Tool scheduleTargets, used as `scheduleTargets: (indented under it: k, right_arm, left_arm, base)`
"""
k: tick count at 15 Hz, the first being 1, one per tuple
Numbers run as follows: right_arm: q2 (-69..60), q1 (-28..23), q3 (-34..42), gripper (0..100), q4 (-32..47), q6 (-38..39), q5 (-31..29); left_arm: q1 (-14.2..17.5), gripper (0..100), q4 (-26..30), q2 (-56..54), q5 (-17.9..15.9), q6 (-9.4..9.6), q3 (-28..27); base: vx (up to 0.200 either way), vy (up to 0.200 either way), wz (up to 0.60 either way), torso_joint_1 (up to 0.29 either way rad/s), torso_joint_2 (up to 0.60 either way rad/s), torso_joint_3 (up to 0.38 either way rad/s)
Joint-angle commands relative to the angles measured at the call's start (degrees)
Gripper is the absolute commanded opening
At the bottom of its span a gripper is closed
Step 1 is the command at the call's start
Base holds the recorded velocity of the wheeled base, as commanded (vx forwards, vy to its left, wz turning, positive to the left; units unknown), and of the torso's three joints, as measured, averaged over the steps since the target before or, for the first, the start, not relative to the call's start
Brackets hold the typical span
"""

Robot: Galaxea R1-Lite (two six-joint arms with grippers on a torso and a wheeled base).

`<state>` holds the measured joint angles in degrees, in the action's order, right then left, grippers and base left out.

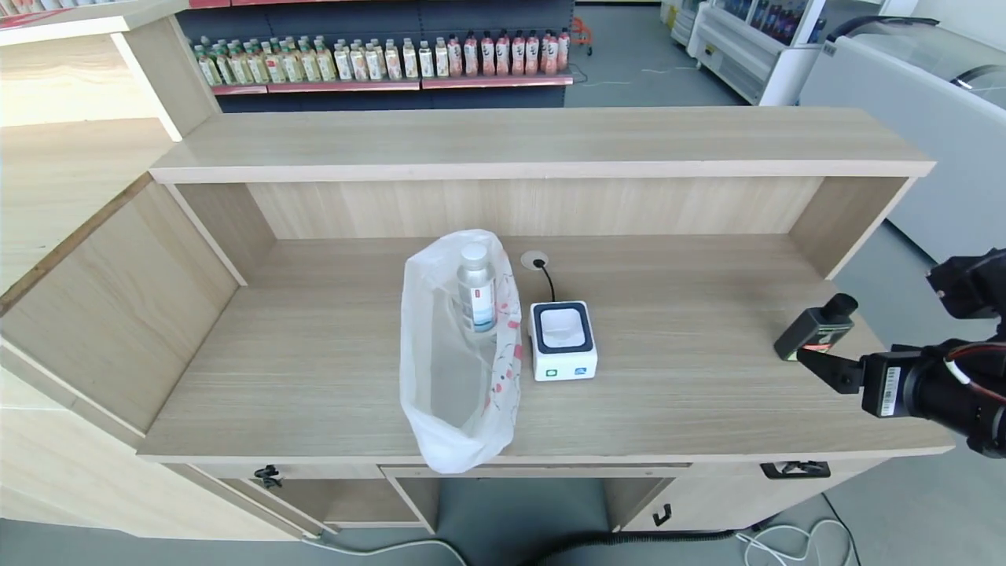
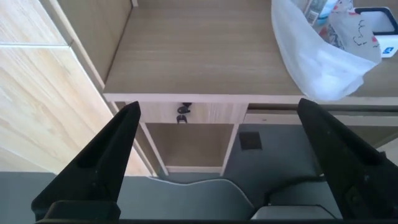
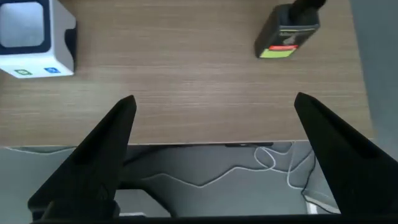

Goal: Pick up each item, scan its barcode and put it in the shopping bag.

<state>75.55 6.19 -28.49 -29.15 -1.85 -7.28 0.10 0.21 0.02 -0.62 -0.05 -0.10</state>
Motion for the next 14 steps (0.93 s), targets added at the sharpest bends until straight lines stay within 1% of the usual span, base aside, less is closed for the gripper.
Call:
scheduleTargets:
  k: [1, 2, 3, 6, 7, 10, 12, 14]
  right_arm:
    - [2.68, -6.37, 0.01, 100, 0.23, -3.33, -0.37]
    - [3.56, -9.18, 0.01, 100, -0.03, -6.58, -0.28]
    - [4.35, -10.76, -0.25, 100, -0.12, -8.43, -0.19]
    - [4.87, -10.94, -0.87, 100, -0.47, -8.52, -0.02]
    - [4.61, -10.85, -0.78, 100, -0.47, -8.52, 0.07]
    - [5.14, -11.20, -1.13, 100, -0.47, -8.69, -0.37]
    - [6.81, -12.96, -1.22, 100, -0.56, -10.89, -0.46]
    - [8.74, -13.14, -1.74, 100, -0.56, -12.47, -0.37]
  left_arm:
    - [0.08, 100, -0.03, -0.02, -0.08, -0.04, 0.01]
    - [0.08, 100, -0.03, -0.02, -0.08, -0.04, 0.01]
    - [-0.01, 100, -0.12, -0.02, -0.08, -0.13, 0.01]
    - [0.08, 100, -0.12, -0.02, -0.08, -0.13, 0.01]
    - [0.08, 100, -0.03, -0.02, -0.08, 0.22, 0.01]
    - [0.08, 100, -0.12, -0.02, -0.08, 0.31, 0.01]
    - [0.08, 100, -0.12, -0.02, -0.08, 0.31, 0.01]
    - [0.08, 100, -0.03, -0.02, -0.08, 0.31, 0.01]
  base:
    - [-0.200, -0.200, 0.00, 0.002, 0.00, 0.007]
    - [-0.200, -0.200, 0.00, -0.002, 0.00, 0.002]
    - [-0.200, -0.200, 0.00, 0.007, 0.00, 0.007]
    - [0.000, 0.000, 0.00, 0.000, 0.00, 0.000]
    - [0.200, -0.200, 0.00, 0.002, 0.00, -0.002]
    - [0.200, -0.200, 0.00, -0.007, -0.01, 0.007]
    - [0.200, -0.200, 0.00, 0.002, 0.00, -0.005]
    - [0.200, -0.200, 0.00, 0.005, 0.00, 0.002]
